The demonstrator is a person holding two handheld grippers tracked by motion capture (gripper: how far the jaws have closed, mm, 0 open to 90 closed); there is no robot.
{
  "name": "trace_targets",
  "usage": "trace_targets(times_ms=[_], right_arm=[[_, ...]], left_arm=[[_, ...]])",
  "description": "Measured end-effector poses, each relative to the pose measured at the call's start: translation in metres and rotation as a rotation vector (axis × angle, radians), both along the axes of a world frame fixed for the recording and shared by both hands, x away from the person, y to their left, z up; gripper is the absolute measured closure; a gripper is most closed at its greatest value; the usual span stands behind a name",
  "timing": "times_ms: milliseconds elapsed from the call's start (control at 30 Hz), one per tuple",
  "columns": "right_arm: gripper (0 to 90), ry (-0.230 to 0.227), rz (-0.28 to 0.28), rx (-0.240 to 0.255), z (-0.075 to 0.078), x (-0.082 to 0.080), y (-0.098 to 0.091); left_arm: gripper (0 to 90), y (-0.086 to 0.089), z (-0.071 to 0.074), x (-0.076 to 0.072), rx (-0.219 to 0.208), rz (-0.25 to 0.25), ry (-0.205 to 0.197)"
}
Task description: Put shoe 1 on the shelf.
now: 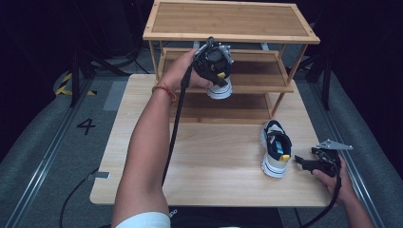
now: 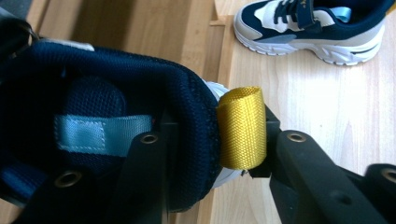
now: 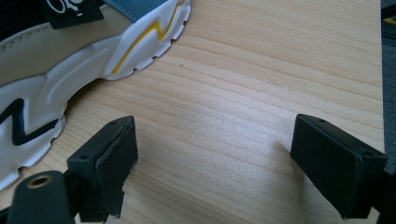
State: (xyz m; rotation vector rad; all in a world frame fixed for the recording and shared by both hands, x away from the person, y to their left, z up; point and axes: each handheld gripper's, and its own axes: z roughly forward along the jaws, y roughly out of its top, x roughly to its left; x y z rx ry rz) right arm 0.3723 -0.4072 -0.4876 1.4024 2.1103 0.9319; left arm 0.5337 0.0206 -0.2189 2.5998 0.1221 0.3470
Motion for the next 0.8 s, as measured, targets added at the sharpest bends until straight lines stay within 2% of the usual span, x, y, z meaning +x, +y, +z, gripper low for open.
trace_targets(times_ms=[100, 233, 333, 467, 500, 567, 600, 633, 700, 733, 800], right_arm=[[15.4, 0.000, 0.000, 0.000, 0.000, 0.000, 0.000], [15.4, 0.000, 0.002, 0.000, 0.000, 0.000, 0.000], [15.4, -0.003, 0.004, -0.002, 0.000, 0.000, 0.000], [15.4, -0.003, 0.004, -0.003, 0.000, 0.000, 0.000], [15.4, -0.003, 0.002, 0.002, 0.000, 0.000, 0.000], [15.4, -0.003, 0.002, 0.001, 0.000, 0.000, 0.000], [15.5, -0.003, 0.002, 0.001, 0.000, 0.000, 0.000], [15.5, -0.003, 0.002, 0.001, 0.000, 0.000, 0.000], [15.5, -0.003, 0.002, 0.001, 0.000, 0.000, 0.000], [15.5, -0.004, 0.002, 0.002, 0.000, 0.000, 0.000], [15.5, -0.004, 0.002, 0.001, 0.000, 0.000, 0.000]], left_arm=[[61.2, 0.004, 0.000, 0.001, -0.028, 0.027, -0.022], [51.7, 0.010, -0.004, -0.001, -0.086, 0.062, -0.055], [51.1, 0.015, -0.006, -0.005, -0.125, 0.075, -0.063], [47.2, 0.020, -0.009, -0.012, -0.150, 0.095, -0.092], [44.8, 0.022, -0.009, -0.014, -0.172, 0.105, -0.089], [41.0, 0.025, -0.008, -0.017, -0.199, 0.127, -0.132], [39.7, 0.028, -0.006, -0.020, -0.228, 0.137, -0.144], [39.4, 0.028, -0.006, -0.020, -0.228, 0.137, -0.144], [36.4, 0.035, 0.000, -0.024, -0.292, 0.157, -0.159], [36.1, 0.038, 0.001, -0.026, -0.308, 0.159, -0.153], [35.9, 0.040, 0.001, -0.028, -0.320, 0.159, -0.157]])
